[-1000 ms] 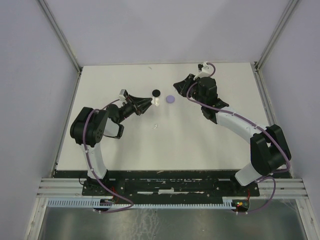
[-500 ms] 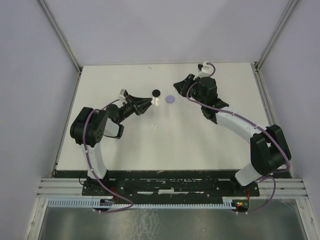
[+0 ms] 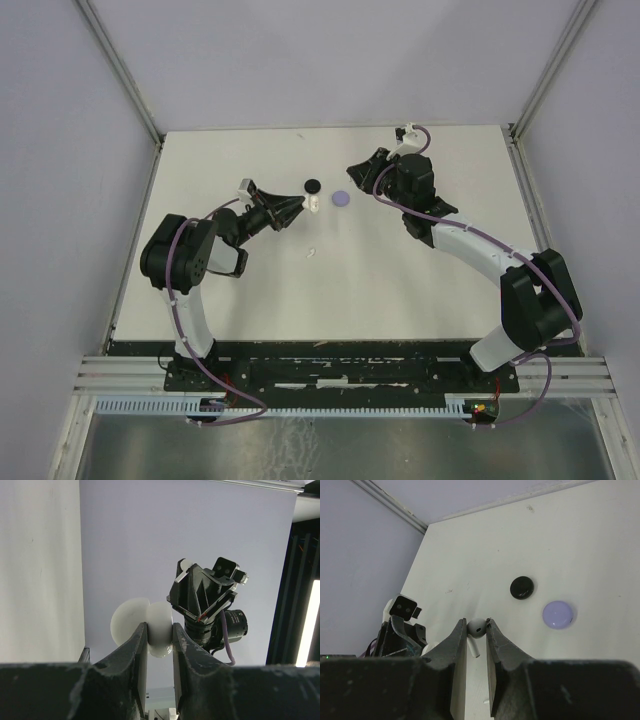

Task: Insert the wireless bluetooth earbuds into the charging case
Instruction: Place the earbud in the charging case.

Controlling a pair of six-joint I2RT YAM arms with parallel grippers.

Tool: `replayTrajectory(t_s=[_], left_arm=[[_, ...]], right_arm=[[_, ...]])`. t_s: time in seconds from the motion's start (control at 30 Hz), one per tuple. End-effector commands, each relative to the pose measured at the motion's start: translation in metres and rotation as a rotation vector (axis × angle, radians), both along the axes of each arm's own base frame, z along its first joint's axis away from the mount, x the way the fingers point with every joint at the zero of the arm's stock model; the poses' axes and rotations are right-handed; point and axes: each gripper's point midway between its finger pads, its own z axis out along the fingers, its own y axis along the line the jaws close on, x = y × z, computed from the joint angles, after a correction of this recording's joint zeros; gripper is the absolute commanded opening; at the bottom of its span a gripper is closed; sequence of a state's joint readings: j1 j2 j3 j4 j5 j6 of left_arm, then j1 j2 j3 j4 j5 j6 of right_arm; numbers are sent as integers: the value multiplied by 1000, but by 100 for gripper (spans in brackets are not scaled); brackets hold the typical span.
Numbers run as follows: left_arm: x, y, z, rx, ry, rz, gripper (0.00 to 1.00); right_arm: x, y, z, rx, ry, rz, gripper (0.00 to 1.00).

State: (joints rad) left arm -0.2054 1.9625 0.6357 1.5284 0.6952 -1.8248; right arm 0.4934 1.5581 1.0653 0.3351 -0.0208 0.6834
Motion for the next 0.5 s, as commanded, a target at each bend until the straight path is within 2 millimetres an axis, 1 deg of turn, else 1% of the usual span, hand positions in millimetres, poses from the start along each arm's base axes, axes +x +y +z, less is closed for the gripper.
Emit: replayTrajectory(t_s=[0.0,0.17,0.23,0.3,0.37,0.47], left_arm=[[-16,-2,39,-46,-150,-39,3],[-16,-3,40,-45,-155,-40,3],[-16,-6,38,-40,-153,-53,3],[-16,-11,36,-42,-150,-71,3],[-15,-19,35,-43,-153,-88,3],[-15,-30,34,-55,-147,-117,3]], right_arm=[[4,2,28,27,-81,3,1],[3,5,29,20,-102,28,1],[-1,11,32,-3,-159,81,1],[-7,17,29,-25,-235,144,1],[-12,22,23,-44,-295,195,1],[-18,30,9,-42,-324,254,1]])
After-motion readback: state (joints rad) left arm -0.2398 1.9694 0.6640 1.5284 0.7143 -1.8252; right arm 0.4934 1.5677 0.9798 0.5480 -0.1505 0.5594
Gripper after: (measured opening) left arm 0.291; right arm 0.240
